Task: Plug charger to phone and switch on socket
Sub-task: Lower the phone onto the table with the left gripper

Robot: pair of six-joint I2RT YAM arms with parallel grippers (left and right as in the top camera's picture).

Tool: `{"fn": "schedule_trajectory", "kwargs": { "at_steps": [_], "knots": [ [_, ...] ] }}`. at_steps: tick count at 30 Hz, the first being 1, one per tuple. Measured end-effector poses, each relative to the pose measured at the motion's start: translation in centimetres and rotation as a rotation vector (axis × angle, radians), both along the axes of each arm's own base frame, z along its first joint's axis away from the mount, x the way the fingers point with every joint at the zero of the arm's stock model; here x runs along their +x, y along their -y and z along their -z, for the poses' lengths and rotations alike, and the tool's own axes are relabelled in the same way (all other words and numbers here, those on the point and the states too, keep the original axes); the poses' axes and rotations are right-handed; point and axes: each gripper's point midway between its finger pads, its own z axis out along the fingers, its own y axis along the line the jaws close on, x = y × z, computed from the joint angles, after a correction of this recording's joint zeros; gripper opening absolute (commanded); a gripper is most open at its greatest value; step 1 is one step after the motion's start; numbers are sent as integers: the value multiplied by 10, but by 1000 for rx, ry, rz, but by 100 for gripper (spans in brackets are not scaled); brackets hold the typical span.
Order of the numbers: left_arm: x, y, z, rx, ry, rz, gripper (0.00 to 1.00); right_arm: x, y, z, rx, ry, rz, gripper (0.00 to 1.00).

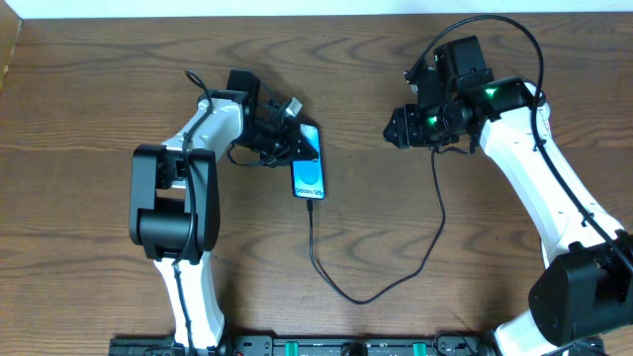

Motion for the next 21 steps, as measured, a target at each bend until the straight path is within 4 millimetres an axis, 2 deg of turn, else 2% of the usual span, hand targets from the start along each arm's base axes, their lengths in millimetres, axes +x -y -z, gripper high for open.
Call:
{"fn": "schedule_trajectory", "kwargs": {
  "at_steps": [9, 16, 17, 19, 21],
  "knots": [
    [10, -3, 6, 31, 30, -20, 8, -5, -12, 0, 1, 0, -29, 50],
    [9, -5, 20, 52, -5, -33, 8, -5, -12, 0, 2, 2, -30, 50],
    [10, -6, 22, 66, -12, -42, 11, -5, -13, 0, 2, 2, -30, 50],
    [11, -12, 28, 117, -30, -70, 25, -5, -12, 0, 1, 2, -30, 49],
    [12, -15, 31, 144, -39, -86, 27, -5, -12, 0, 2, 2, -30, 49]
  ]
}}
